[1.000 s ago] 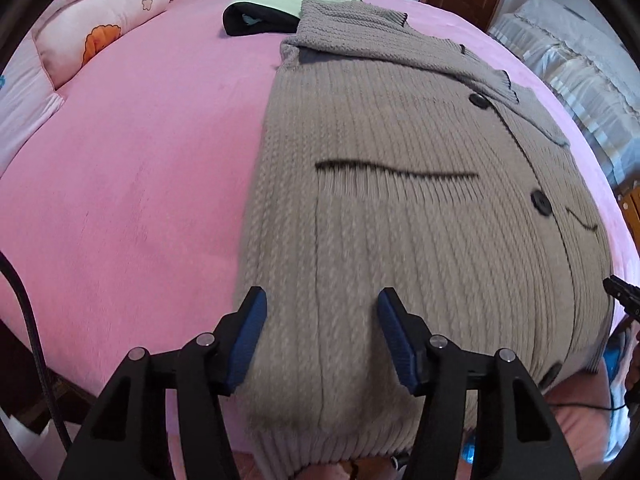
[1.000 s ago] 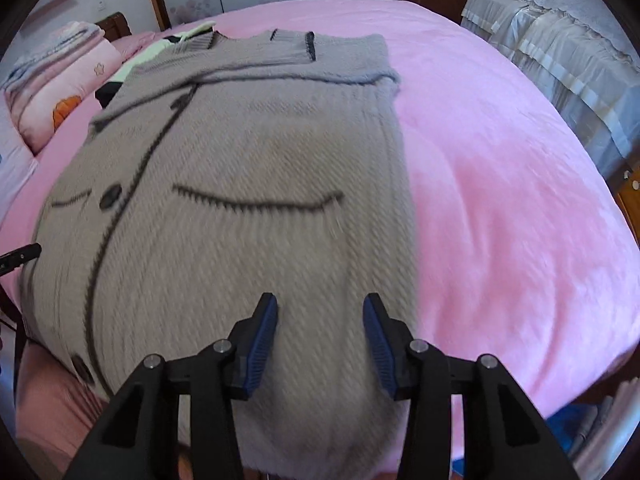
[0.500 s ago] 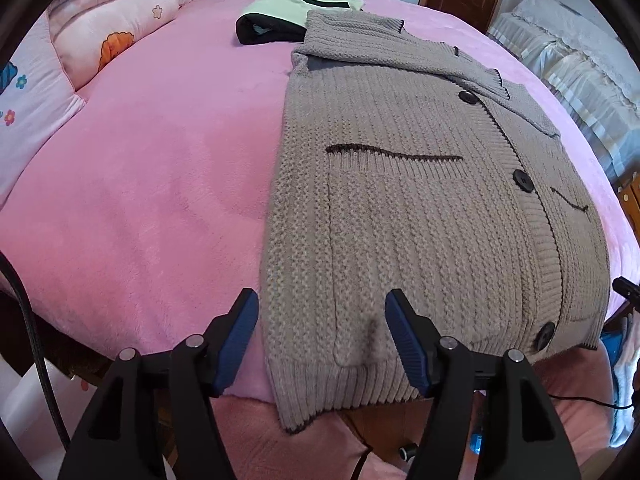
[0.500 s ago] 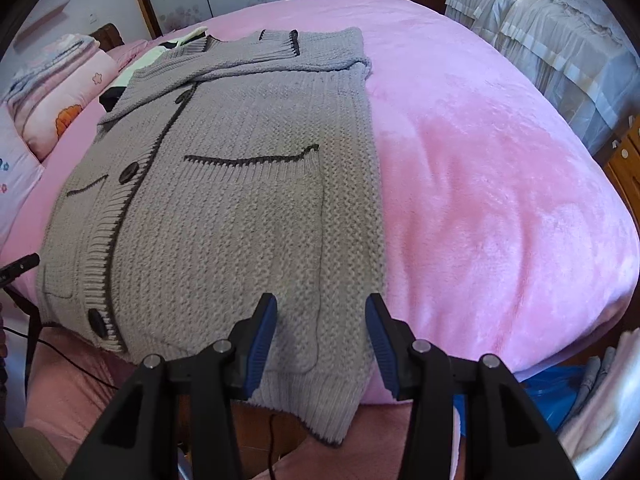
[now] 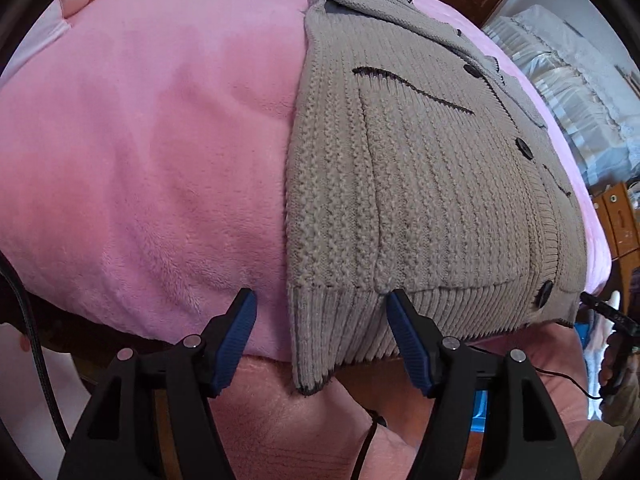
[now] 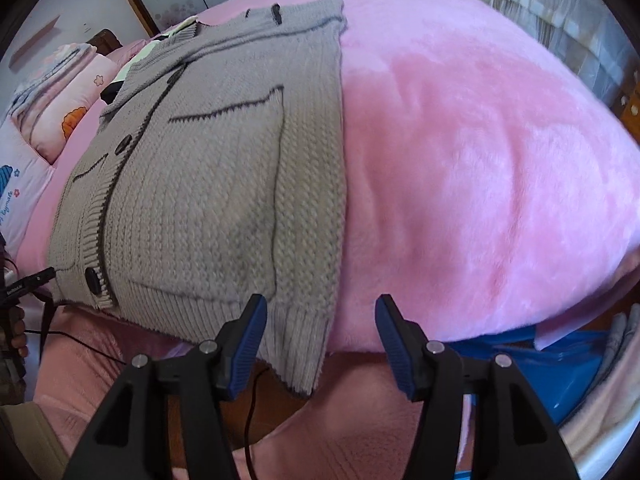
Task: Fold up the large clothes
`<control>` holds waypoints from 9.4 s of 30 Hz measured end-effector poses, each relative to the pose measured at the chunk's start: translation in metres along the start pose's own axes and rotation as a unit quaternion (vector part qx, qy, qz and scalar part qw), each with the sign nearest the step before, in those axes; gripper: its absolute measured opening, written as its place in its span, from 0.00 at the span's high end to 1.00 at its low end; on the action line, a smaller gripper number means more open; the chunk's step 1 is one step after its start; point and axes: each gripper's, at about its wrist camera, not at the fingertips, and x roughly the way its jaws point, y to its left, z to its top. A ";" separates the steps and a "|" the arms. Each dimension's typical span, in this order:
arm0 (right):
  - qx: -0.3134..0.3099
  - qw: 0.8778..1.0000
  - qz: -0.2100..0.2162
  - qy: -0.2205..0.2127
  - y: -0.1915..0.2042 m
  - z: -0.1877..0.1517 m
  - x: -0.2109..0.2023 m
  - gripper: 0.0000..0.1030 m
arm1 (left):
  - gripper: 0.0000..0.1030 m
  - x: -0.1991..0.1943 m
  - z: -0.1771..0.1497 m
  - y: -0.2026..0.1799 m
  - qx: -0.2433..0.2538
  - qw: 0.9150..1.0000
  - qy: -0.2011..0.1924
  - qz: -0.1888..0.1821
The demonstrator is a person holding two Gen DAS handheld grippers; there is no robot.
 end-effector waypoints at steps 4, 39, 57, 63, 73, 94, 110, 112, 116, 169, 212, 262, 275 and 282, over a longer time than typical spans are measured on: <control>0.002 0.999 0.026 0.032 -0.001 -0.004 0.018 0.45 | 0.36 0.002 -0.007 0.004 0.021 1.000 0.000 -0.014; -0.019 0.985 0.149 -0.082 0.027 0.071 -0.067 0.94 | 0.93 -0.084 0.078 -0.040 -0.094 0.983 -0.094 -0.125; 0.161 0.971 0.135 -0.111 -0.016 0.239 0.014 0.52 | 0.36 0.013 0.242 -0.003 -0.171 0.980 -0.098 -0.016; 0.132 0.982 0.096 -0.100 -0.027 0.240 0.023 0.51 | 0.36 0.019 0.253 -0.011 -0.091 0.991 -0.087 -0.037; 0.000 0.999 0.011 -0.048 0.002 0.251 0.066 0.51 | 0.36 0.064 0.269 -0.060 0.091 0.996 0.018 -0.013; -0.159 0.972 -0.118 -0.125 0.050 0.218 0.047 0.90 | 0.73 0.089 0.263 -0.054 0.071 0.996 0.038 0.030; -0.142 0.947 -0.104 -0.269 0.069 0.234 -0.051 0.91 | 0.91 -0.057 0.269 -0.119 0.097 0.966 -0.208 0.117; -0.125 0.946 -0.101 -0.283 0.066 0.258 -0.055 0.91 | 0.91 -0.056 0.299 -0.125 0.092 0.965 -0.216 0.120; -0.090 0.948 -0.094 -0.291 0.059 0.332 -0.041 0.91 | 0.91 -0.026 0.369 -0.144 0.102 0.954 -0.231 0.164; -0.053 0.990 -0.017 -0.133 0.129 0.453 0.192 1.00 | 0.36 0.160 0.454 -0.146 0.053 0.961 -0.211 0.171; -0.087 0.985 0.071 -0.128 0.192 0.304 0.064 0.97 | 0.39 0.066 0.292 -0.177 0.054 0.993 -0.102 0.030; -0.039 0.979 -0.041 -0.194 0.145 0.244 0.000 0.79 | 0.32 -0.001 0.195 -0.141 -0.066 0.994 -0.083 -0.007; -0.088 0.970 -0.034 -0.226 0.199 0.217 0.024 0.79 | 0.32 0.075 0.158 -0.087 -0.214 0.951 -0.099 -0.199; -0.087 0.975 -0.014 -0.203 0.195 0.219 0.055 0.79 | 0.32 0.103 0.186 -0.088 -0.201 0.946 -0.158 -0.201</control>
